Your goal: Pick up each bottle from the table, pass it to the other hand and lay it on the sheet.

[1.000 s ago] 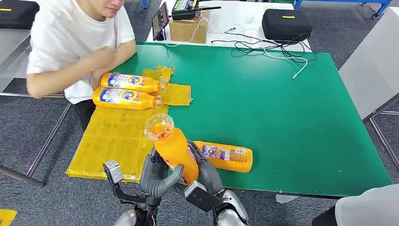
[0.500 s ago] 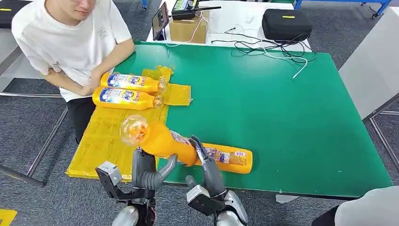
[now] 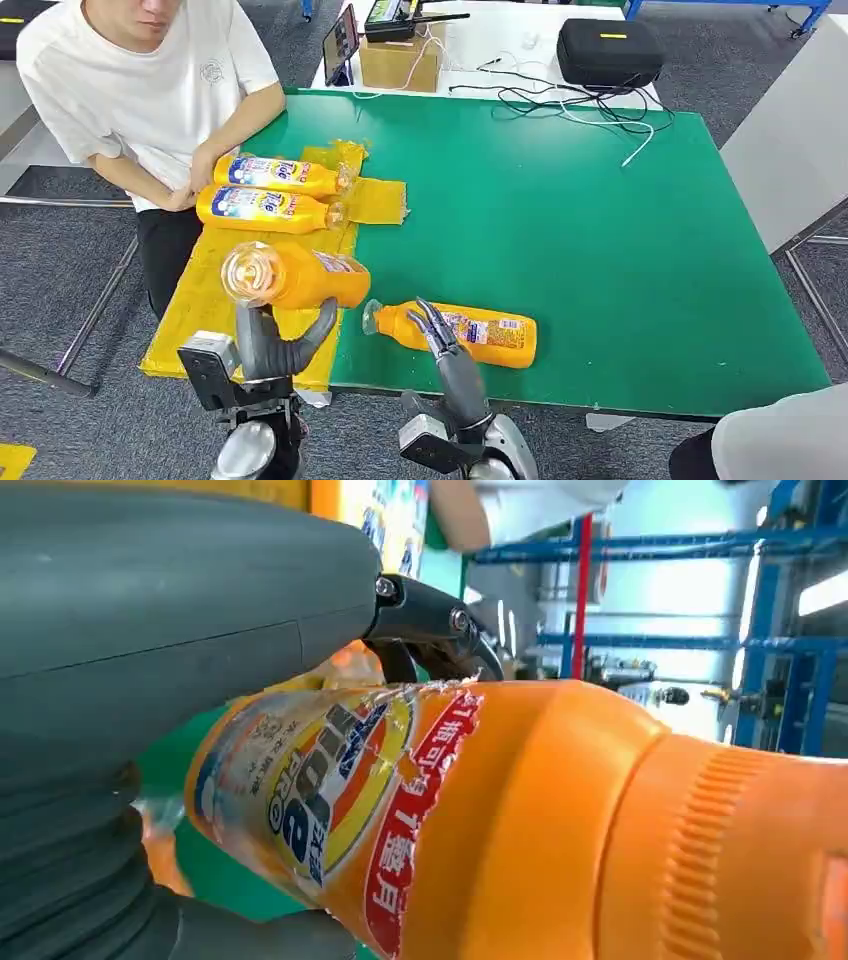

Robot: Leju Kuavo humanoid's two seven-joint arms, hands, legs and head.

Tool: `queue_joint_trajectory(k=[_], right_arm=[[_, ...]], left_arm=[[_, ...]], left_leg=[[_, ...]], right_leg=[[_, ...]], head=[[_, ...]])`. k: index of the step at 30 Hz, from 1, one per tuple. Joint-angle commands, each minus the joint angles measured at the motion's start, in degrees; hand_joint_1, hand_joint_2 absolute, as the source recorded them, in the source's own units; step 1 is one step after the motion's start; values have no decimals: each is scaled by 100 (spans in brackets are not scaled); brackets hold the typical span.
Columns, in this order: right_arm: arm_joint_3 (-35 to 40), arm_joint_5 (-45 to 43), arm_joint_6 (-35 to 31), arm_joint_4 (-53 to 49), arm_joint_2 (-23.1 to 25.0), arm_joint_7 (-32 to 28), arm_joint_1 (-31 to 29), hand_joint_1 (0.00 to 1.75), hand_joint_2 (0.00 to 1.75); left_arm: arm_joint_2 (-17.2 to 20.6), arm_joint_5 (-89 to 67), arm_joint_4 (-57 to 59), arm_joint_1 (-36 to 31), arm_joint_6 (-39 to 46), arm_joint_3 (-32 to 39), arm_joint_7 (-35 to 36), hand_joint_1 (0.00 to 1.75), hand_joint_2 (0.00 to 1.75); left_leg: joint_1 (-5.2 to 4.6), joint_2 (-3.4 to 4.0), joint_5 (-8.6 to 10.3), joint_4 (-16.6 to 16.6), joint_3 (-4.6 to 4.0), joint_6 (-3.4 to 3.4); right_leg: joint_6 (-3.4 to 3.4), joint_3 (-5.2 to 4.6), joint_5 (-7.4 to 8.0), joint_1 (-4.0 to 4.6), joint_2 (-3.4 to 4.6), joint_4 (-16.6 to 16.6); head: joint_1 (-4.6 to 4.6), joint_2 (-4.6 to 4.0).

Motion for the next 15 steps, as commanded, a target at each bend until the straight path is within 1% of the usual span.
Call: queue_joint_trajectory(k=[1,2,3,5,6,9,10,15], right_arm=[[-199,-63,164,438,50,54,-16,0,0],[-219,-55,191,465,67,30,-19,0,0],[-227,-56,244,473,94,7,-22,0,0],[-226,-56,246,473,99,6,-25,0,0],[-226,-56,246,473,99,6,-25,0,0],[-228,-55,254,472,100,4,-30,0,0],[-228,-55,254,472,100,4,-30,0,0],[-228,-55,254,472,100,4,-30,0,0]], left_arm=[[20,434,143,-326,-191,612,217,175,175],[49,-31,246,-403,204,654,61,175,175],[83,-500,351,-481,560,691,-43,175,175],[100,-490,359,-496,554,717,-46,175,175],[100,-490,359,-496,554,717,-46,175,175],[71,-475,418,-492,545,733,-67,175,175],[71,-475,418,-492,545,733,-67,175,175],[71,-475,418,-492,545,733,-67,175,175]], left_leg=[[10,1,-6,-2,21,-13],[7,-3,-2,-1,12,-10],[15,-3,-7,2,21,-16],[7,-3,0,-2,8,-8],[12,0,-5,-1,19,-14],[5,-6,0,-4,12,-9],[8,-5,-3,-6,22,-12],[5,-2,-2,-3,12,-8]], right_leg=[[-15,24,-4,11,-2,-5],[-11,15,-3,8,-6,-4],[-19,26,-6,15,-6,-3],[-10,10,0,8,-4,-4],[-16,21,-4,12,-2,-3],[-10,15,-2,5,-6,-4],[-14,24,-4,8,-6,-7],[-9,14,-2,5,-3,-4]], head=[[0,2],[0,0],[0,2],[2,0],[-2,0],[0,0],[-2,0],[0,0]])
